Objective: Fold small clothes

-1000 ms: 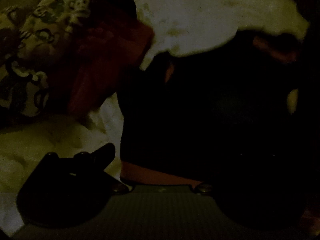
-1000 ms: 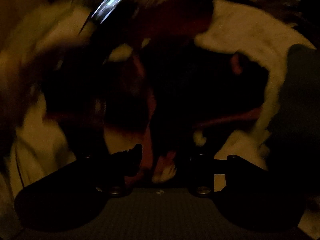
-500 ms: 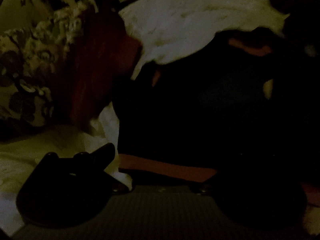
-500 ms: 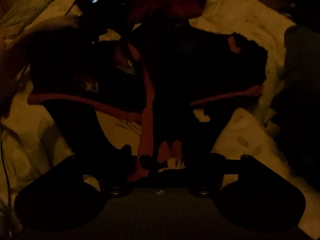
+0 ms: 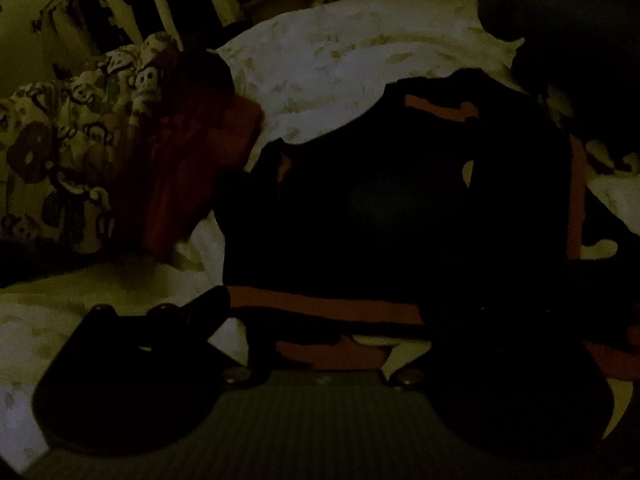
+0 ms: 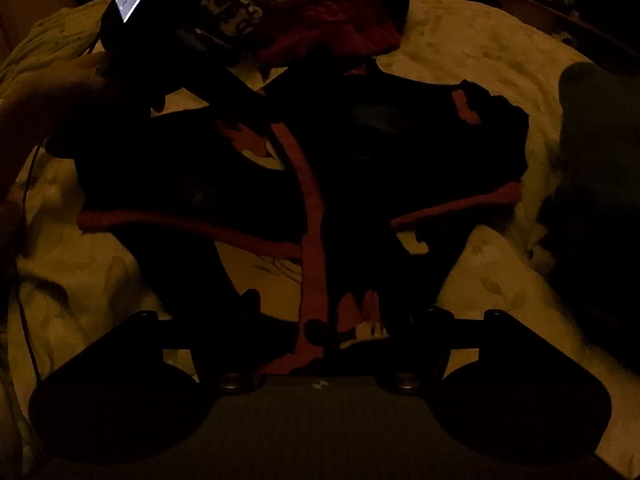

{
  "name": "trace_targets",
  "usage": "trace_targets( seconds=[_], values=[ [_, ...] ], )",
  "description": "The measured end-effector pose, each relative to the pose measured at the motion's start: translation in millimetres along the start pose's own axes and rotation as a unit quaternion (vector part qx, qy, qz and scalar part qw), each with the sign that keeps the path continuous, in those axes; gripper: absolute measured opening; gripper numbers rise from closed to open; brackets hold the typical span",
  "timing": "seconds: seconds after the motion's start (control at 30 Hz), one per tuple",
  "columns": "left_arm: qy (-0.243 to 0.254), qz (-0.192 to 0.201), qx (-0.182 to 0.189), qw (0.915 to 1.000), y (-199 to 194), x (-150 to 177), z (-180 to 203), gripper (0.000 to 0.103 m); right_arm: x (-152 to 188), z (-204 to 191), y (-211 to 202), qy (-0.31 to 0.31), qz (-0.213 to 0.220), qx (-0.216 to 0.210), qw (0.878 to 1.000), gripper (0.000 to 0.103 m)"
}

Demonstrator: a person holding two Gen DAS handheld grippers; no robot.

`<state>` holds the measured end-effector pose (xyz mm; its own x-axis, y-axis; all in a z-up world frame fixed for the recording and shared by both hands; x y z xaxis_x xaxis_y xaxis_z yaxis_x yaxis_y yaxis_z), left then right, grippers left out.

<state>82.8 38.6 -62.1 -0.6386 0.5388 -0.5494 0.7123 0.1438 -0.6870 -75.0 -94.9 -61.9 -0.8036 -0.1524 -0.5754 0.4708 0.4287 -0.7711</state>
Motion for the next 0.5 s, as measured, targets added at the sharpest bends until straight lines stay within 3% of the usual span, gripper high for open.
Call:
trace_targets(
  seconds=[0.17,0.5],
  values=[
    [0.002,-0.004,0.0,1.0,-2.1,8.6,-0.5,0.103,6.9,0.4,12.4,-0.002,-0.047,0.017,0.999,0.103],
    [0.007,-0.005,-0.005,1.0,-16.5,17.7,-4.0,0.103,12.0,0.9,20.3,-0.002,-0.058,0.03,0.998,0.103]
  ],
)
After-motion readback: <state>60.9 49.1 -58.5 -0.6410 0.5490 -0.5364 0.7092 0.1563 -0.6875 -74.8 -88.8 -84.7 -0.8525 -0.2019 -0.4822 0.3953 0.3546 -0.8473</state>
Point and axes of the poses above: each gripper's, at about its wrist camera, not at the fingertips, and y roughly the way its jaws point, z to its right, x to its underside, the point moved 1 cm from there along y, roughly the way its jaws point, and after that the axes turned 11 degrees about -x, right-handed, at the moved point
